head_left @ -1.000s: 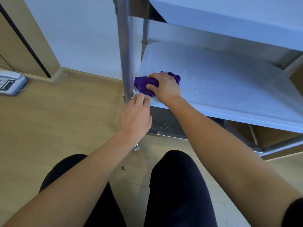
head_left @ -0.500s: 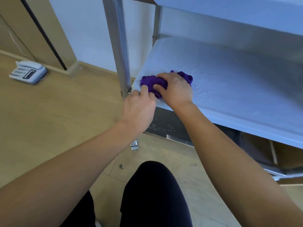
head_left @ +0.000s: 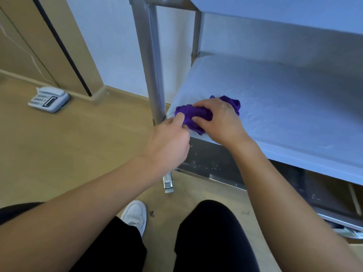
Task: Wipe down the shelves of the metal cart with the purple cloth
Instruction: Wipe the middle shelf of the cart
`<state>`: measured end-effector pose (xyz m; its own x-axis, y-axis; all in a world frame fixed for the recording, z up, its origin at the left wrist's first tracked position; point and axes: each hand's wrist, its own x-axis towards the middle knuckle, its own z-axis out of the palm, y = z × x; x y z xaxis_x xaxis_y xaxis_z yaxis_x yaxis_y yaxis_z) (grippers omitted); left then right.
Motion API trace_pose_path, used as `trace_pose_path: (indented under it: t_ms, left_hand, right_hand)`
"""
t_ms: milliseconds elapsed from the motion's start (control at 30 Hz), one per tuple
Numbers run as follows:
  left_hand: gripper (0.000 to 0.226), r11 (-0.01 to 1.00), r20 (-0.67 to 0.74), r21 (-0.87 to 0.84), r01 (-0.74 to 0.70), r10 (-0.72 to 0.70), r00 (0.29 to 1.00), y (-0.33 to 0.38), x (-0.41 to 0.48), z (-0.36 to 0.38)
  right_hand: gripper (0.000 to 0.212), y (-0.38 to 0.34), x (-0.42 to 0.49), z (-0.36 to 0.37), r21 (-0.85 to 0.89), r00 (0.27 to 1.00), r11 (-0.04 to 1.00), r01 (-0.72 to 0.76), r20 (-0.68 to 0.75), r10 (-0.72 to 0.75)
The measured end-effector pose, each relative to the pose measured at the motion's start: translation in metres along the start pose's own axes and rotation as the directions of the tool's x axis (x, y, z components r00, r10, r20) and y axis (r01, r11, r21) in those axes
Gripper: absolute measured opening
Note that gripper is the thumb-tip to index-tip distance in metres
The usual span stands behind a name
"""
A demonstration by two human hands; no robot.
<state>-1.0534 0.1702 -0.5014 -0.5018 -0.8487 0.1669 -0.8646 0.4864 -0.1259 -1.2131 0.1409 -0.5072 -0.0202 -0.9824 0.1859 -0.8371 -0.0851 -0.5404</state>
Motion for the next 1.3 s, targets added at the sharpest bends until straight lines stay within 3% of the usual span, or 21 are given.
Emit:
trace_pose_path:
  t_ms: [267,400,500,700,933,1133,1300]
  left_hand:
    - [0.027,0.996,0.126,0.085,-0.028,0.017,0.992,0.018,0.0,0.001]
    - [0.033,1.0,0.033,-0.018,0.011,-0.01,0.999,0.02,0.004,0.002]
    - [0.051,0.985,-0.066,-0.145,-0.096,0.088,0.994,0.019,0.005,0.008]
    - [0.04,0.973,-0.15,-0.148,-0.178,0.156,0.976,0.015,0.015,0.008]
    - [0.024,0.976,-0.105,-0.102,-0.195,0.184,0.977,0.015,0.023,0.007]
    - [0.016,0.979,-0.047,-0.022,-0.204,0.203,0.978,0.012,0.02,0.007]
    - [0.015,0.981,-0.076,-0.16,-0.108,0.097,0.992,0.002,0.014,0.008]
  right_hand:
    - [0.034,0.0,0.028,0.012,-0.051,0.994,0.995,-0.087,-0.075,0.083]
    - [0.035,-0.004,0.055,0.014,-0.076,0.991,0.988,-0.132,-0.038,0.129]
    - [0.035,0.004,0.047,0.008,-0.051,0.99,0.99,-0.133,-0.046,0.131]
    - [0.035,0.044,-0.011,-0.029,-0.094,0.976,0.98,-0.177,-0.148,0.162]
    - [0.077,0.07,-0.067,-0.064,-0.115,0.882,0.893,-0.435,-0.255,0.397]
    - [0.065,0.034,-0.052,-0.034,-0.202,0.952,0.938,-0.282,-0.179,0.248]
    - [0.057,0.0,-0.023,-0.005,-0.172,0.976,0.964,-0.204,-0.117,0.186]
